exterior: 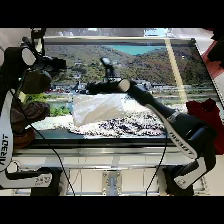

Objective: Fold the shirts.

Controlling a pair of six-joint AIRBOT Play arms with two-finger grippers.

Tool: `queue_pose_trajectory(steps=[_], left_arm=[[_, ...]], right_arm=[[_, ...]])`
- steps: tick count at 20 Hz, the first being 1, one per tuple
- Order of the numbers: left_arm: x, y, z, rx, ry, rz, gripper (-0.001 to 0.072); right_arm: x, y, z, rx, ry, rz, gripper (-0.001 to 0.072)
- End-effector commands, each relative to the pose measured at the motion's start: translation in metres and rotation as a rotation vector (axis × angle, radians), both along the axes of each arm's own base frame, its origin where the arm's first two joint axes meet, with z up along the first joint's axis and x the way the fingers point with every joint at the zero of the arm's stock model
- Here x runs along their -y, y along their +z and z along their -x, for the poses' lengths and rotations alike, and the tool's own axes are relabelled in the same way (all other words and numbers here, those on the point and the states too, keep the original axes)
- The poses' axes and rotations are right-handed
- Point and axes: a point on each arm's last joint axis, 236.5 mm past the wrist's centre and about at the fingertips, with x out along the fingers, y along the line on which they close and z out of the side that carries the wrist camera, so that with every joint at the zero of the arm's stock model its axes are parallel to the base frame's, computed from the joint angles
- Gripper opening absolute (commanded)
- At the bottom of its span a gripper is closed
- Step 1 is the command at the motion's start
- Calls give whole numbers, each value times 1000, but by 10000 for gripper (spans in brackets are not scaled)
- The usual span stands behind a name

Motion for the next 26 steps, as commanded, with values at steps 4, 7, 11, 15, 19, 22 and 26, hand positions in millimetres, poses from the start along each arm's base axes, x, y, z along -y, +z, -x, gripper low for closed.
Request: queue_pose_trajectory(steps=[4, 7, 11, 15, 19, 22, 26], left_arm=[[-2, 6, -5, 33, -5, -8, 23], [-2, 6, -4, 29, -5, -8, 363], [-1, 7, -5, 35, -4, 0, 567], [0, 7, -5, 34, -5, 1, 567], [0, 6, -4, 28, -5, 0, 567], [0, 5, -3, 26, -5, 0, 566], [-2, 0, 2, -8, -9, -10, 567]], right_arm=[[180, -67, 0, -362, -135, 225, 463], [179, -102, 25, -529, -148, 134, 592], [145, -131, 47, -634, -87, 7, 674], [103, -130, 39, -643, -65, -182, 675], [83, -140, 38, -634, -73, -192, 670], [70, -137, 37, -611, -73, -206, 271], [71, -107, 12, -516, -75, -319, 32]])
